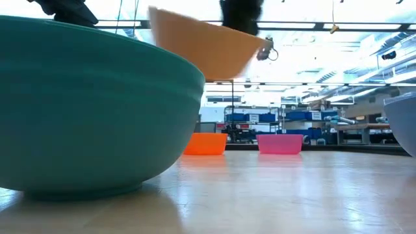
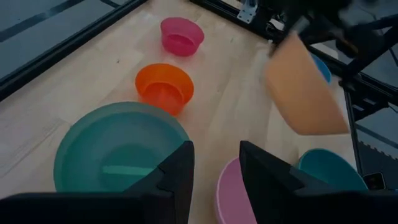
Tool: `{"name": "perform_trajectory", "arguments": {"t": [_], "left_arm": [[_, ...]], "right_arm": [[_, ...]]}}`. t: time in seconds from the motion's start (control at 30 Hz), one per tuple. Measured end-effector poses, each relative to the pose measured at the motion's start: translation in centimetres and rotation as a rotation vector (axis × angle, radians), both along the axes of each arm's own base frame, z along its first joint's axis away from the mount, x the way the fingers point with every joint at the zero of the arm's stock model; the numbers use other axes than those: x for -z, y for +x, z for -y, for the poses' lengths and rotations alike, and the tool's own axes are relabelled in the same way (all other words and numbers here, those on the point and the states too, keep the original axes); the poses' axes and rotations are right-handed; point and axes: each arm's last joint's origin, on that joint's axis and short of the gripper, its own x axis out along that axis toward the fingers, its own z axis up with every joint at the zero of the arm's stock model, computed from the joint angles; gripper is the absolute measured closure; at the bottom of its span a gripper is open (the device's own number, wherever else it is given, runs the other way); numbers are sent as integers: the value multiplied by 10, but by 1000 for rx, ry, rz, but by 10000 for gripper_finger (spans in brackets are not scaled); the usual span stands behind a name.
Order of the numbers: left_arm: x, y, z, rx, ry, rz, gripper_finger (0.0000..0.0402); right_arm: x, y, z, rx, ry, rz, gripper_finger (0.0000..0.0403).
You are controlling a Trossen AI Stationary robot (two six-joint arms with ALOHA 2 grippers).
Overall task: Nest bowls inside each other
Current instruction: Stack the light orange bowl on top of the light green bowl
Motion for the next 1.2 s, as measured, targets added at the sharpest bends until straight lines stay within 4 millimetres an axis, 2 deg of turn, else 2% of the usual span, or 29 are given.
{"name": "perform_trajectory", "arguments": {"t": [0.27,0.4,0.5,0.9,1.1,1.2], "left_arm": [[-3,2,-1,3,18,37,264],[-6,3,-1,4,29,63,264],[-7,4,-1,4,33,79,264],[-4,2,-2,-39,49,36,264],[0,0,-3,-68,52,-1,264],[-10,1,-2,-62,54,78,264]], "right_arm": [[-22,30,68,51,23,335,403],[-21,49,97,27,78,517,403],[-13,64,111,-9,123,622,403],[42,101,139,0,211,748,402],[65,108,144,36,261,719,402],[79,111,147,73,233,687,403]]}}
